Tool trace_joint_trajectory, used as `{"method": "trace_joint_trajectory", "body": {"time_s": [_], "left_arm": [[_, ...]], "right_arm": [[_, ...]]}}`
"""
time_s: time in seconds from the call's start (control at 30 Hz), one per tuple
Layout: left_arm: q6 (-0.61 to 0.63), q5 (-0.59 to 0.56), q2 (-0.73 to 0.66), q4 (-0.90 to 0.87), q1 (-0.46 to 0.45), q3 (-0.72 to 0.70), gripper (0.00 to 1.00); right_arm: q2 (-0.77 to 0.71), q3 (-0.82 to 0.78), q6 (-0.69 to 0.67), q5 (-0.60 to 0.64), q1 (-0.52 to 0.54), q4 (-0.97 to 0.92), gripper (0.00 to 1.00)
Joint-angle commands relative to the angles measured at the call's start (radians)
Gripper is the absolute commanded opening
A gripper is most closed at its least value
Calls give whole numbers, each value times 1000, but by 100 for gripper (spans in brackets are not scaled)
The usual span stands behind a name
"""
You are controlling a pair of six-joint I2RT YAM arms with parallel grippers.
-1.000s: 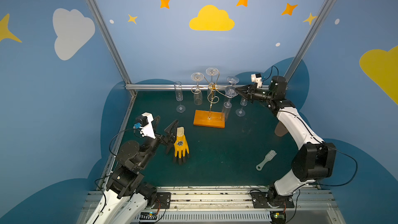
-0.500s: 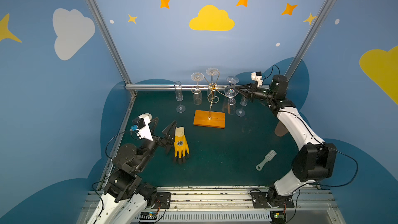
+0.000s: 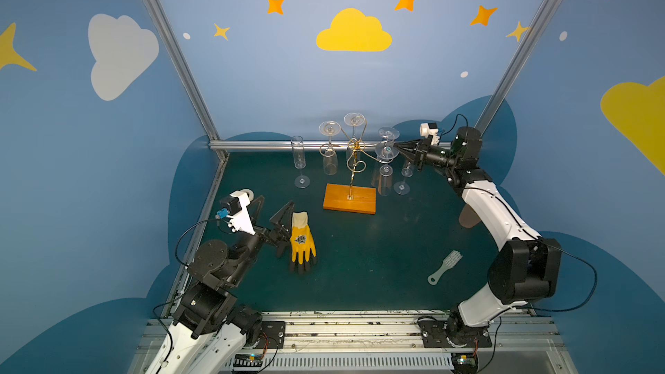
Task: Take the wine glass off the wine glass rack
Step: Pick up the wine glass from the wine glass rack.
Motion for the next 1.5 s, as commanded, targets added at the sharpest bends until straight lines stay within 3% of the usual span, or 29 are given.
{"method": "trace_joint_trajectory", "body": {"time_s": [0.0,0.4,0.9,1.17,1.47], "left_arm": [[8,-24,-2,-8,4,22,99],[21,-24,-13,2,4,1,100],[37,-48,-65,-28,4,-22,99],[48,-70,-100,-54,4,-28,99],[56,-85,-115,-70,4,-28,99]], "right_arm": [[-58,-18,55,-25,-5,66,0],[-138,-63,77,26,11,33,0],[13,89,181,99,112,109,0],[68,132,221,149,85,147,0],[35,53,301,177,-2,213,0]]}}
